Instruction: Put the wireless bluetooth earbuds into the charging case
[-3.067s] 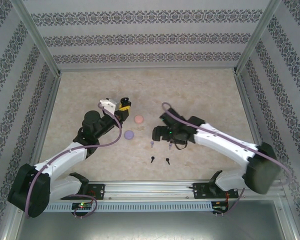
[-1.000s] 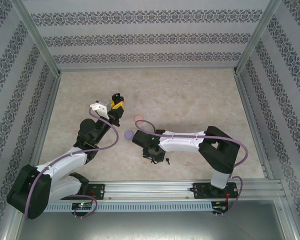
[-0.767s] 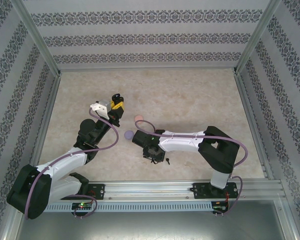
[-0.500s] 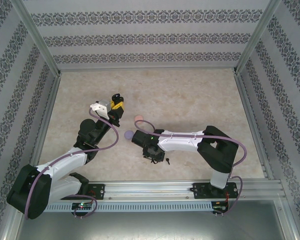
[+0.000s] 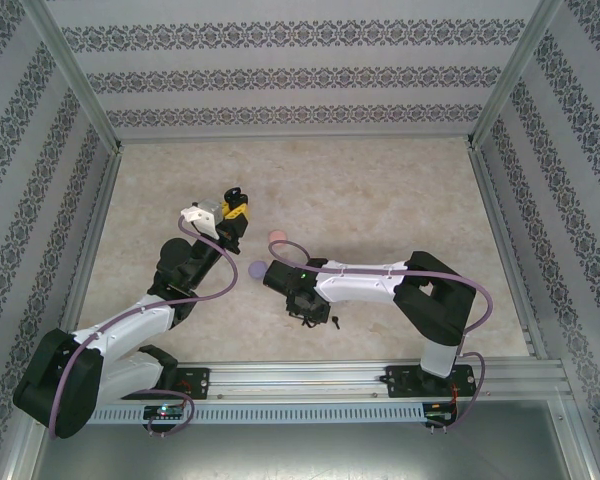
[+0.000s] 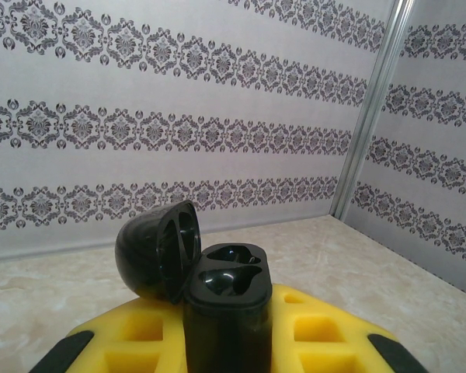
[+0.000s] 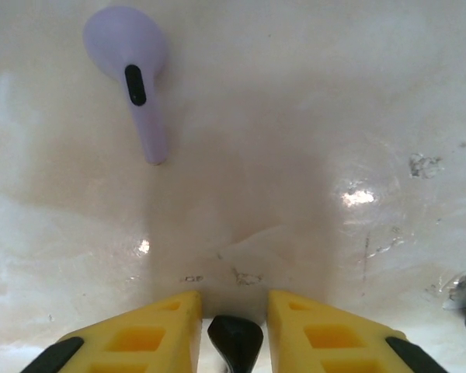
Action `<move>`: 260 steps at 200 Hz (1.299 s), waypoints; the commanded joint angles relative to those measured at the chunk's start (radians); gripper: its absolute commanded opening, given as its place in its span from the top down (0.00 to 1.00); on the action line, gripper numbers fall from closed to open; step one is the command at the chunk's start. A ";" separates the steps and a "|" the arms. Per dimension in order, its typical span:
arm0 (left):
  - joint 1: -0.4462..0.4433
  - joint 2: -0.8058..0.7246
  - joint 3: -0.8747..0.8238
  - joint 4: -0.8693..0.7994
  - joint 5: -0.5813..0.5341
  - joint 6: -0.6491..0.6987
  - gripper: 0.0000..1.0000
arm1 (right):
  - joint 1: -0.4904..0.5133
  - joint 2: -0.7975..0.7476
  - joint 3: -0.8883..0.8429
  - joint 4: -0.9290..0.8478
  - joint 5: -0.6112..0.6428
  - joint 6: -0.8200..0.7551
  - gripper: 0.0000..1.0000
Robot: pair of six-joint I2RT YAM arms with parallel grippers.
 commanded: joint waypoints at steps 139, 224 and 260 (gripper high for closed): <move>-0.016 0.010 -0.012 0.082 -0.003 -0.022 1.00 | -0.036 -0.137 -0.004 0.023 0.068 -0.081 0.82; -0.016 0.086 -0.029 0.180 0.092 0.039 1.00 | -0.239 -0.332 0.084 0.033 0.127 -0.401 0.82; -0.015 0.152 -0.010 0.223 0.211 0.054 1.00 | -0.322 -0.378 0.160 0.066 0.123 -0.563 0.82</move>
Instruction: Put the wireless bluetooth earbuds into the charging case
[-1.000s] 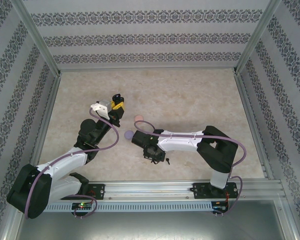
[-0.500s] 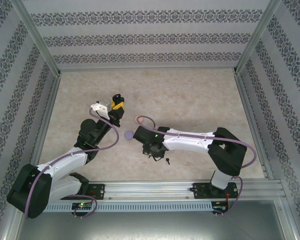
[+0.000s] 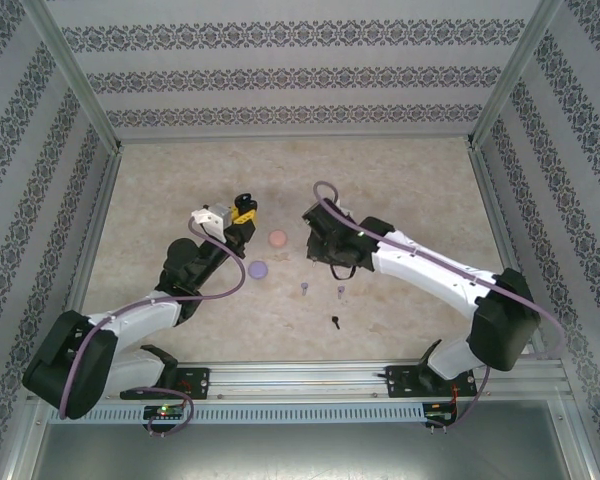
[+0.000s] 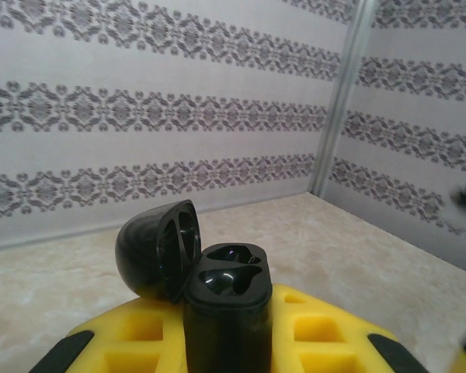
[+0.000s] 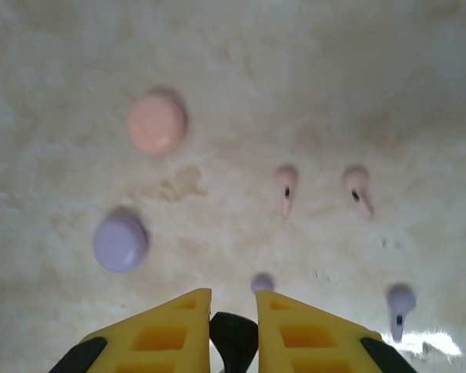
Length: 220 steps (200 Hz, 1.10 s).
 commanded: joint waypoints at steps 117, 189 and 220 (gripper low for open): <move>-0.093 0.226 0.198 0.166 0.201 0.298 1.00 | -0.128 -0.143 0.170 0.278 -0.028 -0.497 0.80; -0.106 0.353 0.301 0.248 0.216 0.378 1.00 | -0.125 -0.193 0.171 0.375 -0.088 -0.639 0.79; -0.109 0.380 0.322 0.275 0.227 0.364 1.00 | -0.116 -0.208 0.146 0.405 -0.122 -0.670 0.79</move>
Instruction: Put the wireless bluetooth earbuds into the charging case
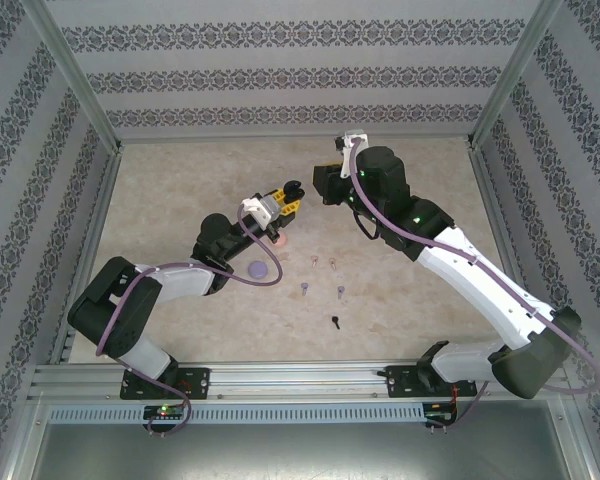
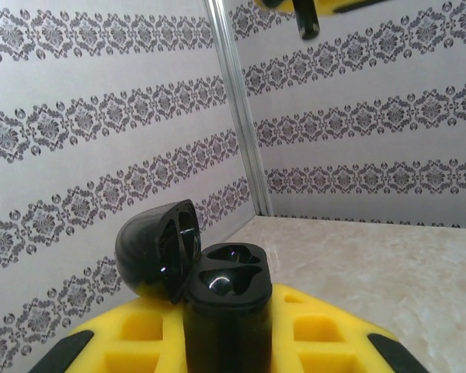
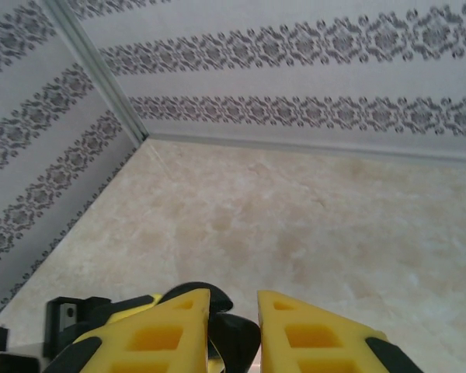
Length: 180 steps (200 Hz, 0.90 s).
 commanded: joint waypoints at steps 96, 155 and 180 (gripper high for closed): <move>-0.027 0.042 0.056 0.116 0.043 -0.012 1.00 | 0.038 0.058 -0.030 0.108 -0.073 -0.044 0.79; -0.026 0.045 0.058 0.119 0.039 -0.019 1.00 | 0.042 0.068 -0.062 0.119 -0.071 -0.032 0.79; -0.026 0.045 0.057 0.122 0.037 -0.023 1.00 | 0.042 0.063 -0.080 0.124 -0.068 -0.024 0.80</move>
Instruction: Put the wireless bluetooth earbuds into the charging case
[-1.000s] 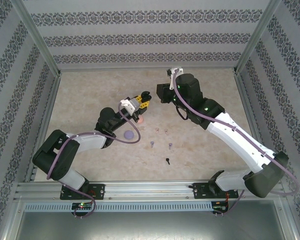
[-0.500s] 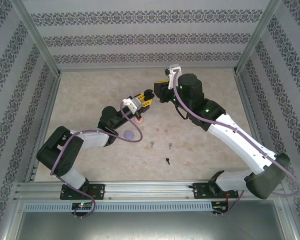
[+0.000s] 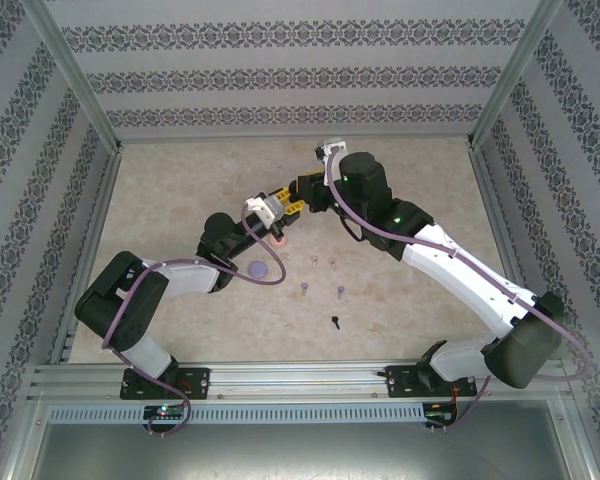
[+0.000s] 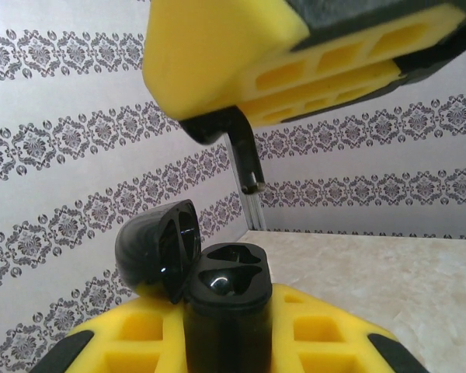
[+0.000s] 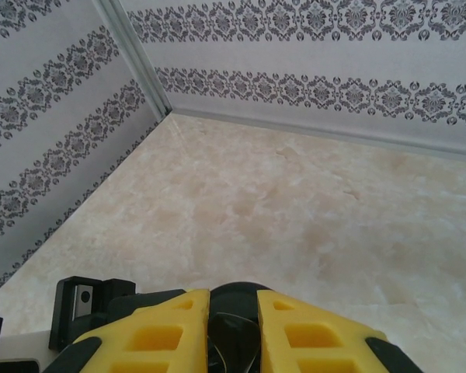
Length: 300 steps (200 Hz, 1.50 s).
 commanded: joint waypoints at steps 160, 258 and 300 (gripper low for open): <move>-0.022 0.003 0.038 0.082 0.022 -0.043 1.00 | -0.002 0.034 -0.042 0.044 -0.023 0.014 0.81; -0.027 0.006 0.044 0.075 0.022 -0.042 1.00 | 0.010 0.023 -0.046 0.021 0.014 -0.065 0.82; -0.027 0.008 0.049 0.068 0.022 -0.045 1.00 | 0.050 0.033 -0.023 -0.002 -0.004 -0.151 0.82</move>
